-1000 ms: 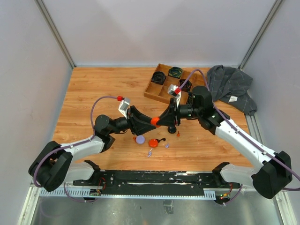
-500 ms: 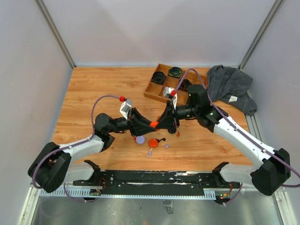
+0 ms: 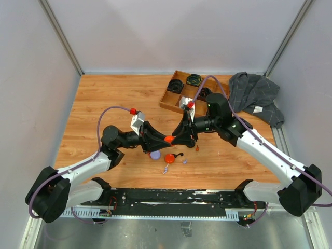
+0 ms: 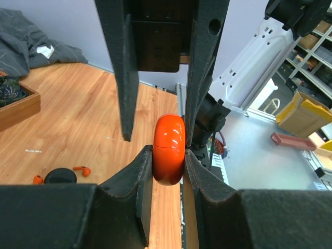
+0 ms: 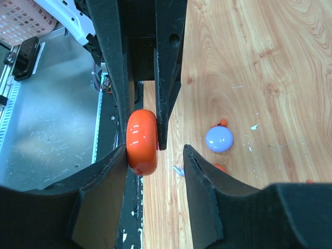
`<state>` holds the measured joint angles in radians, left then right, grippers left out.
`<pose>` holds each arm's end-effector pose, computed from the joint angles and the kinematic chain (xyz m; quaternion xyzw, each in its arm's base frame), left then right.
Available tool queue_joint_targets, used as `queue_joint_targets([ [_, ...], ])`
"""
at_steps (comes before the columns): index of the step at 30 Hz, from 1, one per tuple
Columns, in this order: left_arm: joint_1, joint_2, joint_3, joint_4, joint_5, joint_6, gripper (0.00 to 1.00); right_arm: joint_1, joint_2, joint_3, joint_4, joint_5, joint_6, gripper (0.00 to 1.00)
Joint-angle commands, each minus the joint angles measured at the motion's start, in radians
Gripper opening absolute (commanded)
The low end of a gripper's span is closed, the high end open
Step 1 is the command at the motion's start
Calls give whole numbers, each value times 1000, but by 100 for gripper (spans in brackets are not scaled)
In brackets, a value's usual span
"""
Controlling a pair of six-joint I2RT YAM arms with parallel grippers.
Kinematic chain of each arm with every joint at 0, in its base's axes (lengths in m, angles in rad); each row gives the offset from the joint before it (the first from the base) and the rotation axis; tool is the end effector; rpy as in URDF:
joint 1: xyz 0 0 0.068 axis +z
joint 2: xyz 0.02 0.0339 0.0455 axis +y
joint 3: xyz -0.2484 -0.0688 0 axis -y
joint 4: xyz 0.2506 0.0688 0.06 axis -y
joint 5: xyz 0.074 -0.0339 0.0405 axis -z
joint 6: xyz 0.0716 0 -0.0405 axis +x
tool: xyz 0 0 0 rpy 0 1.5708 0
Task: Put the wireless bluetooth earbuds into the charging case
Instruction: Open the charging case, then adjust the earbud at the center of the board.
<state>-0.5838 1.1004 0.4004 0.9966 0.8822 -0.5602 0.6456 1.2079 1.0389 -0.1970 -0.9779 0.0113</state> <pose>0.1798 -0.1850 0.2543 0.3495 0.5338 -0.6070 0.4737 0.2002 0.2252 0.3219 -0.4797 0.6082 0.5277 0.3486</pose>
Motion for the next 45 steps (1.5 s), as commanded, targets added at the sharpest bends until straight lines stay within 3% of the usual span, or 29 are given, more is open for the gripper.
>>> queue_joint_targets([
  [1, 2, -46, -1, 0, 18, 50, 0, 7, -25, 35, -5, 55, -21, 48],
  [16, 0, -132, -63, -42, 16, 143, 0, 7, -61, 45, -7, 202, 3, 54],
  [22, 1, -145, -99, -44, -68, 195, 0, 7, -59, 62, -46, 242, 9, 61],
  [27, 1, -138, -153, -35, -221, 232, 0, 7, -67, 61, -154, 433, 14, 69],
  [34, 2, -122, -250, 105, -346, 219, 0, 6, -25, 4, -300, 721, 48, 73],
  [45, 1, -159, -297, 41, -431, 206, 0, 4, 161, -83, -320, 903, 133, 76],
])
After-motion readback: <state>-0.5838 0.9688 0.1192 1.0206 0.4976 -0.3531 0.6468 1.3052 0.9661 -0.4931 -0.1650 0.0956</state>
